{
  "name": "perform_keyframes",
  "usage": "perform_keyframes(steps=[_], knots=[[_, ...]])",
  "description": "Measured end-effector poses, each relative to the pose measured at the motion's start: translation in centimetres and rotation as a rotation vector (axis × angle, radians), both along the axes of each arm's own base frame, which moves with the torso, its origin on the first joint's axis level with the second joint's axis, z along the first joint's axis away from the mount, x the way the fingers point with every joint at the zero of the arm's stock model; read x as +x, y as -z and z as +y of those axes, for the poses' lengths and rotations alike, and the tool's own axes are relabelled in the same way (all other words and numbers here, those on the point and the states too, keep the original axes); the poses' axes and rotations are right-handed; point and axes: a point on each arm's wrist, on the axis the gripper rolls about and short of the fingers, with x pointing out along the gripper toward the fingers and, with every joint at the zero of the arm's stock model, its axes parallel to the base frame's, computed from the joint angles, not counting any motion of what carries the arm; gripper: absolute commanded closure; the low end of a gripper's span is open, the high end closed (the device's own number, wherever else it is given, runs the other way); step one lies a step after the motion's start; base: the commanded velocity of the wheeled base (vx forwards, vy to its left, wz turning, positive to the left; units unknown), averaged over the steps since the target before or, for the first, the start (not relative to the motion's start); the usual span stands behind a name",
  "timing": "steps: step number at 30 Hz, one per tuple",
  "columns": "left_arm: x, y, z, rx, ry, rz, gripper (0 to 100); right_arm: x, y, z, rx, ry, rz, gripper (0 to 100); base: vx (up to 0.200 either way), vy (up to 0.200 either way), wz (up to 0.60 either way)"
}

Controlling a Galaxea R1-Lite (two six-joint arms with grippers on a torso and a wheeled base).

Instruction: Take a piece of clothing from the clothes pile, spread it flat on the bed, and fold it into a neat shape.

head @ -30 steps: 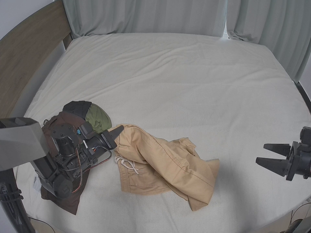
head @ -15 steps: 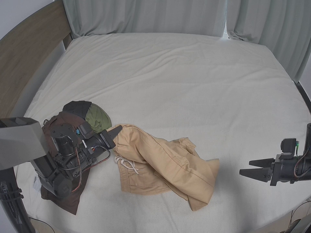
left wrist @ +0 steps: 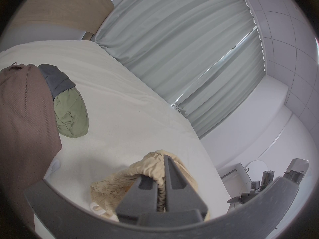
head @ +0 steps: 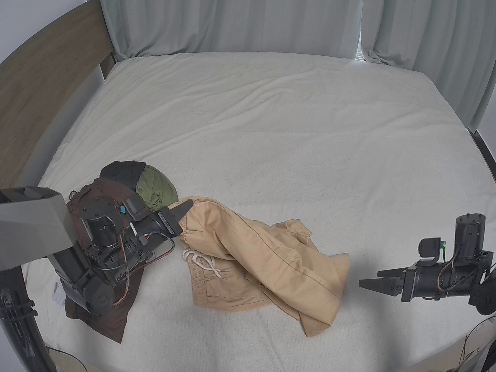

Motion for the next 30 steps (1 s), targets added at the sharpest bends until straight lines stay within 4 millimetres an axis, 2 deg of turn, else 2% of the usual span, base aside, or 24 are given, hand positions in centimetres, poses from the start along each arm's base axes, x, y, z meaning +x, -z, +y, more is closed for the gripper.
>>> perform_keyframes(steps=[10, 22, 27, 30], knots=[[0.5, 0.1, 0.7, 0.0, -0.025, -0.002, 100, 1.6, 4.0, 0.4, 0.022, -0.004, 0.096, 0, 0.0, 0.0, 0.0], [1.0, 0.3, 1.2, 0.001, -0.044, -0.002, 100, 3.1, 7.5, 1.1, 0.069, 0.012, 0.118, 0, 0.0, 0.0, 0.0], [1.0, 0.3, 1.2, 0.001, -0.045, -0.002, 100, 3.3, 8.8, 1.8, 0.104, 0.01, 0.123, 0, 0.0, 0.0, 0.0], [1.0, 0.3, 1.3, 0.001, -0.046, -0.001, 100, 3.1, 10.0, 2.3, 0.11, 0.004, 0.184, 0, 0.0, 0.0, 0.0]])
